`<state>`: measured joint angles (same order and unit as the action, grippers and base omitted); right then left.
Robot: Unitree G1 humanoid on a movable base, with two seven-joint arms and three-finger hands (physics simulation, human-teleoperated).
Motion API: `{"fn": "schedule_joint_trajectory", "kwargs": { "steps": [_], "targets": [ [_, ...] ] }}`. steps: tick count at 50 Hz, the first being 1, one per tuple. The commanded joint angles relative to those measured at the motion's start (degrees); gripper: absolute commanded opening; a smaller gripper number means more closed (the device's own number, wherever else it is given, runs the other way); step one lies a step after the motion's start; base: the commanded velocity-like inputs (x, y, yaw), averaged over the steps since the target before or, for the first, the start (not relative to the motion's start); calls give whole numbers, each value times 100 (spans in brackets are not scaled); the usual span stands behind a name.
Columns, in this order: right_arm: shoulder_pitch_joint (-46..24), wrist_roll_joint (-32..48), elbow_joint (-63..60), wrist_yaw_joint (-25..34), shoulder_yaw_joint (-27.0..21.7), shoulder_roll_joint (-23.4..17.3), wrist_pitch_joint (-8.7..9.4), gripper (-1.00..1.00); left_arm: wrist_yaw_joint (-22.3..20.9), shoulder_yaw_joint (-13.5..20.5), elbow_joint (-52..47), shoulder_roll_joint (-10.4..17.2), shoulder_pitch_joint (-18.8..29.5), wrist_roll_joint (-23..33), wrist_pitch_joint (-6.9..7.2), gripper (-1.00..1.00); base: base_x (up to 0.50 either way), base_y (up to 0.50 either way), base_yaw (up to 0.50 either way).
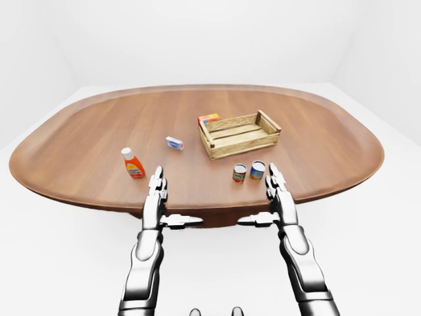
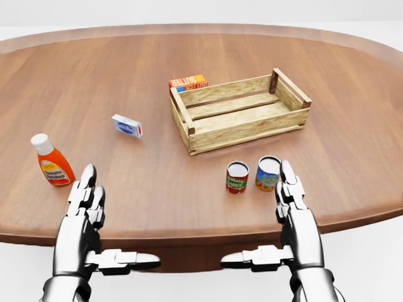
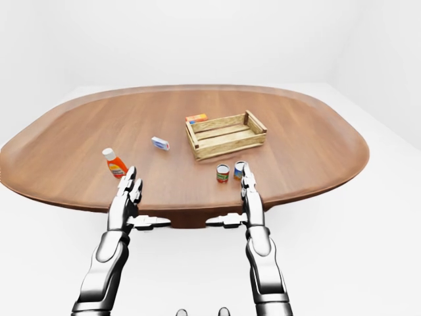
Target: Pick up the tomato sauce, and put it in the wooden tray.
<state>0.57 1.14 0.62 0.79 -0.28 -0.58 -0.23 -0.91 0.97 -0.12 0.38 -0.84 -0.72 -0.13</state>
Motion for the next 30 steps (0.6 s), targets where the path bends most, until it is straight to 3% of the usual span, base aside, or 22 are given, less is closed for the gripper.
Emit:
{"fn": "schedule_joint_trajectory", "kwargs": {
  "steps": [1, 30],
  "targets": [
    [-92, 425, 301, 107, 5, -82, -165, 100, -142, 184, 39, 64, 39, -185, 2, 100, 50, 0, 0],
    [-97, 470, 462, 215, -7, -64, -295, 100, -118, 178, 86, 72, 33, -172, 1, 100, 50, 0, 0]
  ]
}}
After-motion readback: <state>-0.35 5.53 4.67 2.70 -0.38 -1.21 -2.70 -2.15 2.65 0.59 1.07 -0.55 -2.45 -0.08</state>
